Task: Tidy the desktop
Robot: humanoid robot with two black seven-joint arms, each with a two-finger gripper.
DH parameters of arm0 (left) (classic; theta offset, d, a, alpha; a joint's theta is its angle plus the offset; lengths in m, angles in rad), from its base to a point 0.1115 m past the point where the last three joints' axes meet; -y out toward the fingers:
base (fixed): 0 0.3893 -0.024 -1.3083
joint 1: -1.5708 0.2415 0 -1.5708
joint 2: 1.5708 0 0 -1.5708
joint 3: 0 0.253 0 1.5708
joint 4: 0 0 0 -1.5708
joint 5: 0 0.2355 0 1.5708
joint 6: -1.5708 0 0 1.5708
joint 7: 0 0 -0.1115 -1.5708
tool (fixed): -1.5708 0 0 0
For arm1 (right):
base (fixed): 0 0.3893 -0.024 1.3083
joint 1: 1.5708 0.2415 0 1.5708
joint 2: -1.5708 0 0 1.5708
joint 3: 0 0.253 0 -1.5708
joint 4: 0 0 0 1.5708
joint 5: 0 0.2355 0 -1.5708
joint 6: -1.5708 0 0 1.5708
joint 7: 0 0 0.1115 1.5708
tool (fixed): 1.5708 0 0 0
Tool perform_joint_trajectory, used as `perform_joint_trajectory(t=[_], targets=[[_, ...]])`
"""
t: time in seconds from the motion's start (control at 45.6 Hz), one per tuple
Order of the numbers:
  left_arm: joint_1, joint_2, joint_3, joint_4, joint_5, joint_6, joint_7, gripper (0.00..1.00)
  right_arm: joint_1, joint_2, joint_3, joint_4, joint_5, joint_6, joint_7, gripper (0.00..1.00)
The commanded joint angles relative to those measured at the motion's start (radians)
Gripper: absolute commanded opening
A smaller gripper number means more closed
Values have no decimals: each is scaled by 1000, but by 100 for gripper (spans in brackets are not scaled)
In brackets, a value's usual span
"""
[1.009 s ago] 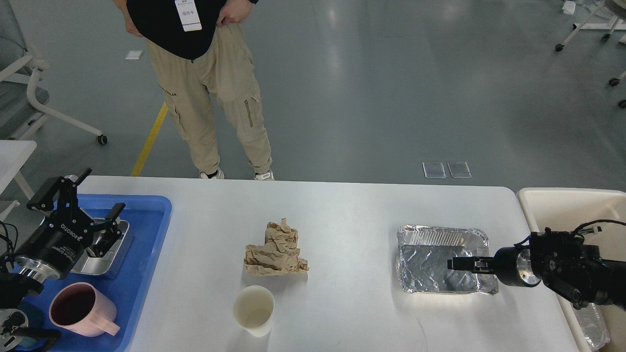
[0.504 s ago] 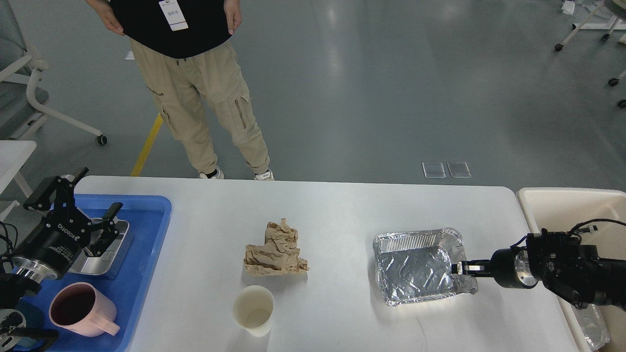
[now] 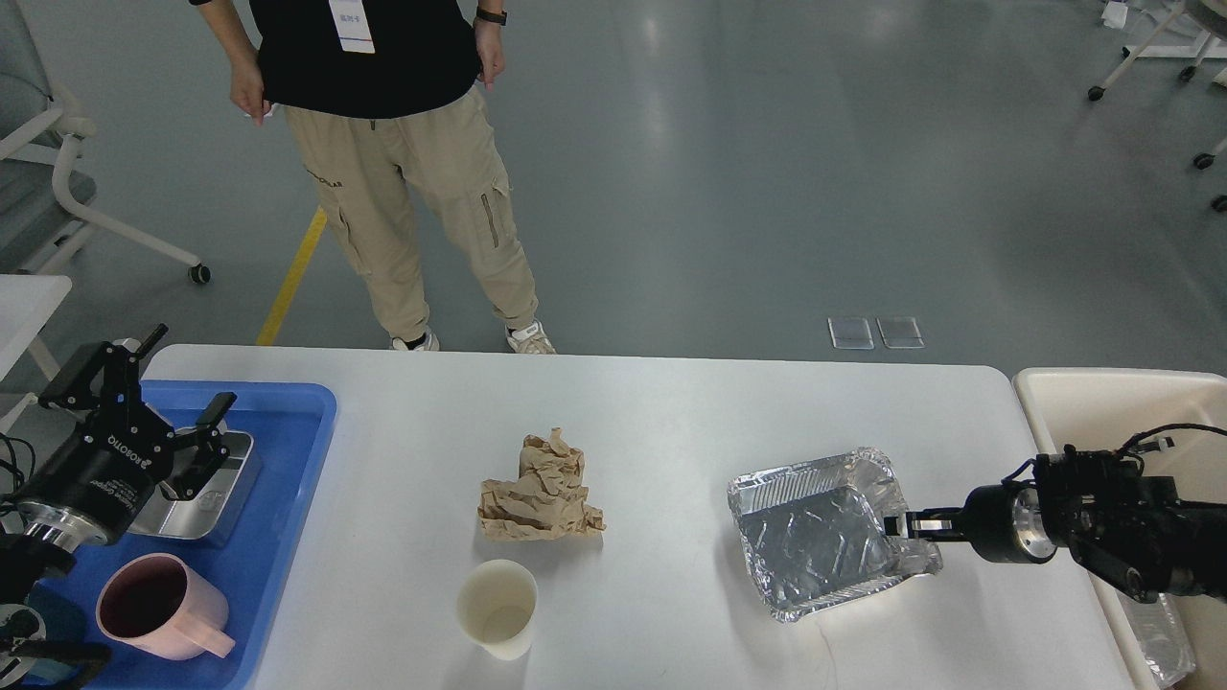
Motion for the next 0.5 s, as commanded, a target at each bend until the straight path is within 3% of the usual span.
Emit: perform_joint_trajectory(t=[0.0, 0.197, 0.482], targets=[[-1, 2, 0, -1, 0, 0, 2, 97, 7, 0, -1, -2, 0, 2, -4, 0], [-6, 3, 3, -1, 2, 0, 5, 97, 67, -3, -47, -4, 17, 17, -21, 0], [-6, 3, 5, -1, 2, 0, 5, 97, 201, -23, -47, -1, 80, 128, -49, 0]])
